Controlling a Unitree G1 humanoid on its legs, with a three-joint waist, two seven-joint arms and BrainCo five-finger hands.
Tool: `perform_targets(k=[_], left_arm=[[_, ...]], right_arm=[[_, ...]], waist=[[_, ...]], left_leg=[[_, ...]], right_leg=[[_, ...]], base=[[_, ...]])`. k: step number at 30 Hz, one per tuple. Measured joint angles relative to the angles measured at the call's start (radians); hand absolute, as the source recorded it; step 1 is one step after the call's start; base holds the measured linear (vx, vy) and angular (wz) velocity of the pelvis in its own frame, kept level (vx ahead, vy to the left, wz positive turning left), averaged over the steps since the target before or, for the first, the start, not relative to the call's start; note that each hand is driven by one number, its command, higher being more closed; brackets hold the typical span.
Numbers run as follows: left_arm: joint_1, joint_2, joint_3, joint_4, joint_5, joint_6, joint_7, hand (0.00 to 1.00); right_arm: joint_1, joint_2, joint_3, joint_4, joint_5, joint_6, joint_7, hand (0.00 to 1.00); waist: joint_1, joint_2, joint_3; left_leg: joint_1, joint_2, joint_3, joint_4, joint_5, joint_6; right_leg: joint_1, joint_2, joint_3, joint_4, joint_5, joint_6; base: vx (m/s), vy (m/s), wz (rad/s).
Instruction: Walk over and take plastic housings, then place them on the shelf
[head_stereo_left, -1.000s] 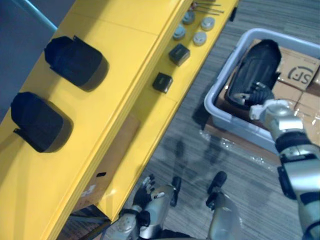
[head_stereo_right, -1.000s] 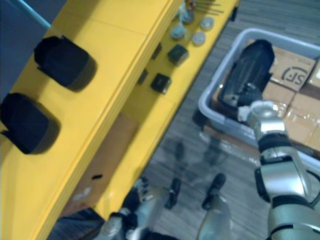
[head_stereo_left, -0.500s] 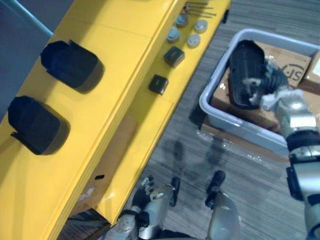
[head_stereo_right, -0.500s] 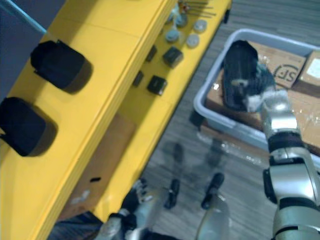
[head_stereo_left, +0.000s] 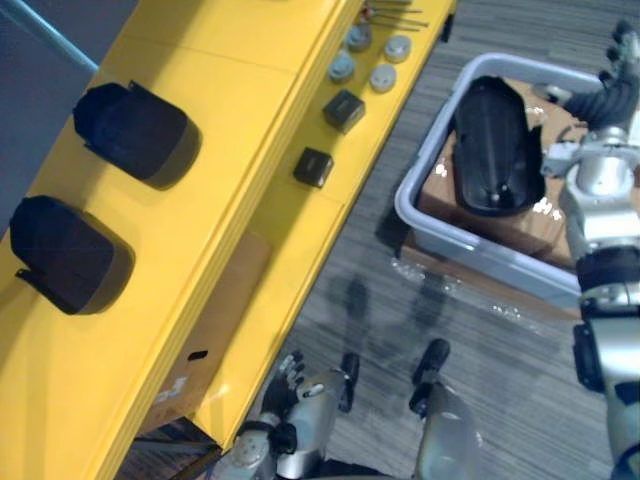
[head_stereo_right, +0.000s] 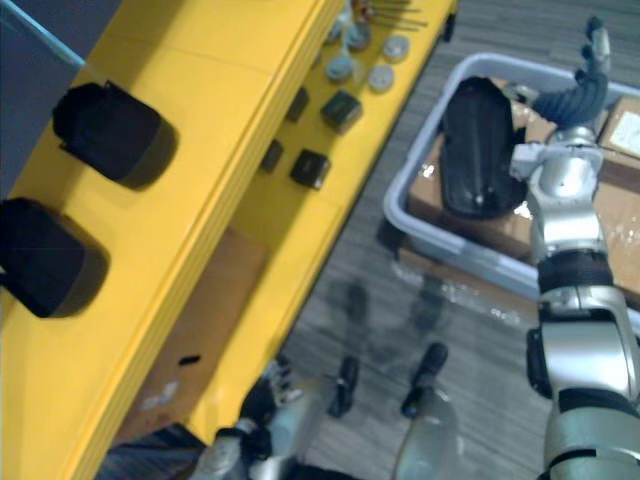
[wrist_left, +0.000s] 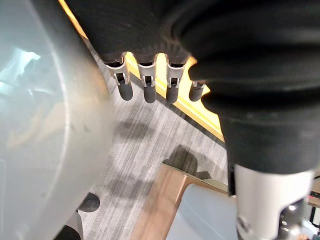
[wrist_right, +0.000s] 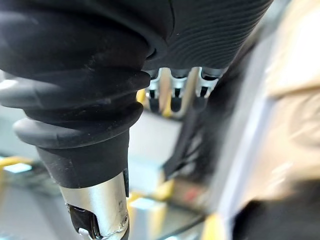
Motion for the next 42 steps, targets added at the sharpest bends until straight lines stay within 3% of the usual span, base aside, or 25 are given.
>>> perform_targets(k=[4, 10, 15, 17, 22, 23, 27, 35, 42], left_arm=[[-0.012, 0.006, -0.023, 0.020, -0.001, -0.016, 0.004, 0.00], [-0.021, 0.008, -0.029, 0.031, -0.001, -0.017, 0.005, 0.00], [-0.036, 0.004, -0.030, 0.043, -0.031, -0.015, 0.015, 0.00], [-0.042, 0.003, -0.030, 0.053, -0.032, -0.014, 0.020, 0.00], [-0.053, -0.005, -0.030, 0.068, -0.040, -0.016, 0.045, 0.00], [-0.061, -0.008, -0.032, 0.079, -0.040, -0.015, 0.050, 0.00], [-0.084, -0.015, -0.061, 0.112, -0.078, -0.015, 0.062, 0.00], [-0.118, -0.015, -0.063, 0.149, -0.080, -0.018, 0.081, 0.00], [-0.132, -0.015, -0.069, 0.146, -0.080, -0.042, 0.092, 0.00]], right_arm=[[-0.027, -0.001, -0.003, 0.062, 0.002, 0.102, -0.014, 0.00], [-0.066, -0.013, 0.000, 0.114, 0.025, 0.188, -0.046, 0.00], [-0.068, -0.021, 0.001, 0.192, 0.043, 0.258, -0.029, 0.00], [-0.068, -0.028, 0.010, 0.195, 0.044, 0.302, -0.021, 0.00], [-0.066, -0.053, 0.027, 0.237, 0.061, 0.360, -0.009, 0.00], [-0.067, -0.063, 0.028, 0.237, 0.062, 0.362, -0.008, 1.00], [-0.066, -0.113, 0.049, 0.245, 0.058, 0.372, -0.010, 1.00], [-0.063, -0.191, 0.069, 0.259, -0.047, 0.396, 0.009, 1.00], [-0.055, -0.189, 0.107, 0.292, -0.203, 0.432, 0.113, 1.00]], waist=[[0.007, 0.008, -0.005], [0.015, 0.015, -0.010], [0.035, 0.028, -0.020], [0.037, 0.032, -0.023], [0.041, 0.040, -0.029], [0.045, 0.046, -0.032], [0.068, 0.073, -0.052], [0.085, 0.079, -0.057], [0.089, 0.079, -0.057]], left_leg=[[-0.003, -0.006, -0.001, 0.000, 0.000, 0.000], [-0.030, -0.017, -0.018, 0.025, -0.002, 0.002], [-0.075, -0.018, -0.027, 0.050, -0.002, 0.002], [-0.086, -0.017, -0.028, 0.056, -0.002, 0.002], [-0.125, -0.018, -0.028, 0.072, -0.003, 0.001], [-0.133, -0.018, -0.027, 0.076, -0.003, 0.001], [-0.173, -0.014, -0.029, 0.105, -0.014, 0.001], [-0.218, -0.011, -0.030, 0.124, -0.022, 0.000], [-0.229, -0.009, -0.042, 0.136, -0.026, -0.001]], right_leg=[[-0.010, -0.007, 0.000, 0.017, -0.004, -0.003], [-0.025, -0.024, -0.014, 0.040, -0.025, -0.002], [-0.058, -0.029, -0.028, 0.055, -0.025, -0.003], [-0.067, -0.029, -0.029, 0.056, -0.024, -0.004], [-0.104, -0.033, -0.029, 0.071, -0.029, -0.012], [-0.113, -0.033, -0.028, 0.074, -0.030, -0.013], [-0.144, -0.032, -0.030, 0.087, -0.034, -0.018], [-0.183, -0.032, -0.032, 0.104, -0.038, -0.019], [-0.184, -0.031, -0.041, 0.110, -0.039, -0.016]], base=[[0.00, 0.009, 0.01], [-0.03, 0.039, 0.11], [-0.04, 0.016, 0.07], [0.00, 0.000, 0.00], [-0.02, 0.028, 0.01], [0.00, 0.000, 0.00], [-0.02, 0.030, -0.01], [-0.01, 0.045, 0.00], [0.02, 0.046, 0.04]])
